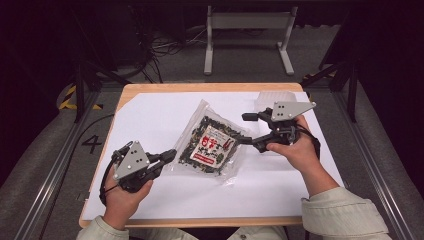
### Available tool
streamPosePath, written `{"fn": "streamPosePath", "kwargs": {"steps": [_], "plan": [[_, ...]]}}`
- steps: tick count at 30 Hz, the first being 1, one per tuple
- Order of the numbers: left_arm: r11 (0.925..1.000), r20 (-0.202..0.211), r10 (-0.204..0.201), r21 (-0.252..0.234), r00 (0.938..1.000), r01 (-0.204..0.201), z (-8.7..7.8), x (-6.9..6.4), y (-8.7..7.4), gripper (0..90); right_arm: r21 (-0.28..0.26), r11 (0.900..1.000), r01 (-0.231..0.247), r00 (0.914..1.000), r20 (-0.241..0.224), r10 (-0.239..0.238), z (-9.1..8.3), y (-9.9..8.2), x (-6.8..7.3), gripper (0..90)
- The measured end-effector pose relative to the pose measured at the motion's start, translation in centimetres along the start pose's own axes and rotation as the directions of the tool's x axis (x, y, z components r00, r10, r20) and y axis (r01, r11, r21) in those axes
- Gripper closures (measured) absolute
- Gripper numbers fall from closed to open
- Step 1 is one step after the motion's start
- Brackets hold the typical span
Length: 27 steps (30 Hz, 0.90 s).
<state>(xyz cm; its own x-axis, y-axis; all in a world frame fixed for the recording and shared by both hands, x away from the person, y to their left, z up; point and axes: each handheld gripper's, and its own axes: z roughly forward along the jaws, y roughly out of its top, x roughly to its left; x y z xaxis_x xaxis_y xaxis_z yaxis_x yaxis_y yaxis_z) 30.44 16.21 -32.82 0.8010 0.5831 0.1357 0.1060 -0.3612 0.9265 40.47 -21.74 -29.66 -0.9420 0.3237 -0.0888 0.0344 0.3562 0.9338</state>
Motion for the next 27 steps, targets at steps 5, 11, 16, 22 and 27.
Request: {"fn": "streamPosePath", "kwargs": {"steps": [5, 11, 16, 22, 27], "plan": [[0.9989, 0.024, 0.043, -0.018, 0.9988, -0.043, -0.2, -0.7, 0.4, 89.6, 0.011, 0.9996, 0.026, 0.9995, -0.017, -0.026, 0.3, 0.6, 0.1, 24.6], [0.9958, 0.062, 0.082, -0.044, 0.9947, -0.080, -0.2, -1.6, 0.9, 89.6, 0.006, 0.9990, 0.045, 0.9983, -0.037, -0.045, 0.6, 1.0, 0.0, 23.2], [0.9942, 0.078, 0.097, -0.054, 0.9922, -0.093, -0.2, -1.8, 1.0, 89.6, 0.015, 0.9984, 0.054, 0.9966, -0.063, -0.053, 1.1, 1.1, 0.1, 19.8], [0.9939, 0.082, 0.100, -0.054, 0.9916, -0.096, -0.1, -1.8, 1.0, 89.6, 0.055, 0.9953, 0.079, 0.9898, -0.123, -0.072, 2.6, 1.0, 0.1, 18.6], [0.9947, 0.076, 0.086, -0.062, 0.9934, -0.081, 0.0, -1.7, 0.8, 89.6, 0.111, 0.9880, 0.107, 0.9778, -0.192, -0.084, 4.0, 1.3, 0.5, 18.7]]}}
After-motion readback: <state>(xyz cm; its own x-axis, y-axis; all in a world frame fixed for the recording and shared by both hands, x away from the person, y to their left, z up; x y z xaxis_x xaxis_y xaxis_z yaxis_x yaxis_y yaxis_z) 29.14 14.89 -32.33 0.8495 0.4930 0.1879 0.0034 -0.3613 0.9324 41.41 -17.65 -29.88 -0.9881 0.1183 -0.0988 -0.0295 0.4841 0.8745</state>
